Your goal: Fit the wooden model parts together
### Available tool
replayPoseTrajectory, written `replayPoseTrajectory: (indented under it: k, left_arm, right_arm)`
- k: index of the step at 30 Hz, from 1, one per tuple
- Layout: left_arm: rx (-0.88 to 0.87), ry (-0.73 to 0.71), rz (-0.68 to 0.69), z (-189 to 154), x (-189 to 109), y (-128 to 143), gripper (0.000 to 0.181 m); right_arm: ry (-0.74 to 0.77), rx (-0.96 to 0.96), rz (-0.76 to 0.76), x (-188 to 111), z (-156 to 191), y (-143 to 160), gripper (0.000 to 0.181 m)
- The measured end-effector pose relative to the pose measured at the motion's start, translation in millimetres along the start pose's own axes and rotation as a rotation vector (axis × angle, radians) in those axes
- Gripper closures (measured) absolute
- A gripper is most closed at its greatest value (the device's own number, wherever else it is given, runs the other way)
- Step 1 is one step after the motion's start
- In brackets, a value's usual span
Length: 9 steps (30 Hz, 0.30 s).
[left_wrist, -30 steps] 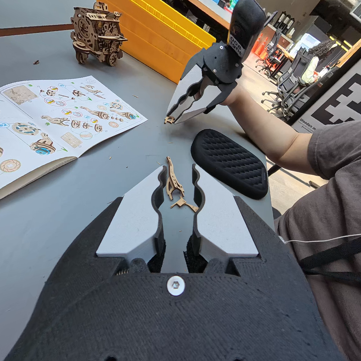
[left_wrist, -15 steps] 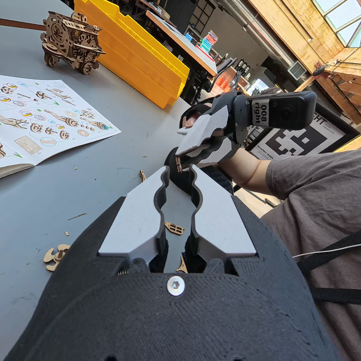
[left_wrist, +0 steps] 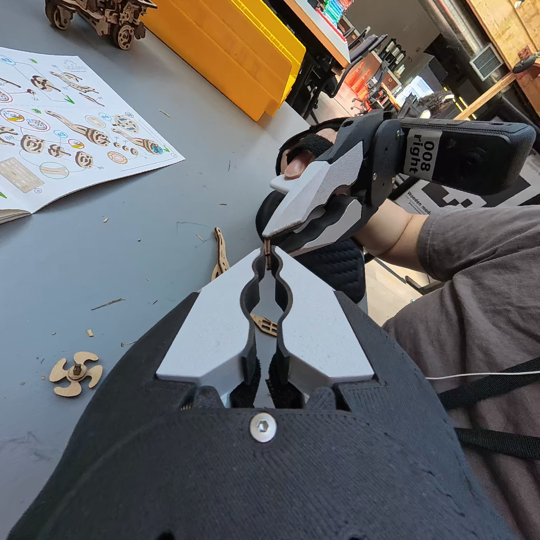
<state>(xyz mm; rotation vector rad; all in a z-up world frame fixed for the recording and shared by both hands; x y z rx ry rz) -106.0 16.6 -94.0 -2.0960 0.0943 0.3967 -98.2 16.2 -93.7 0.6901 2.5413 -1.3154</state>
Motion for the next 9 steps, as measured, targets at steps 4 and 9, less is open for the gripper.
replayPoseTrajectory:
  k: [4, 9]
  left_arm:
    - [0.104, -0.109, 0.038, 8, -1, 3, 0.181]
    - [0.259, -0.261, 0.074, 19, -4, 2, 0.181]
  right_arm:
    - [-0.09, 0.101, -0.013, 2, 2, 5, 0.152]
    - [-0.467, 0.414, 0.05, -8, -8, 8, 0.138]
Point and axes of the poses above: each gripper's, where its closed fingertips meet, x out along the fingers, y out of its underside, z = x × y across the jaws, the point moved 1 cm from there along -x, back along the fingers, and after that the axes turned 5 degrees about x, right-handed, at the moved point
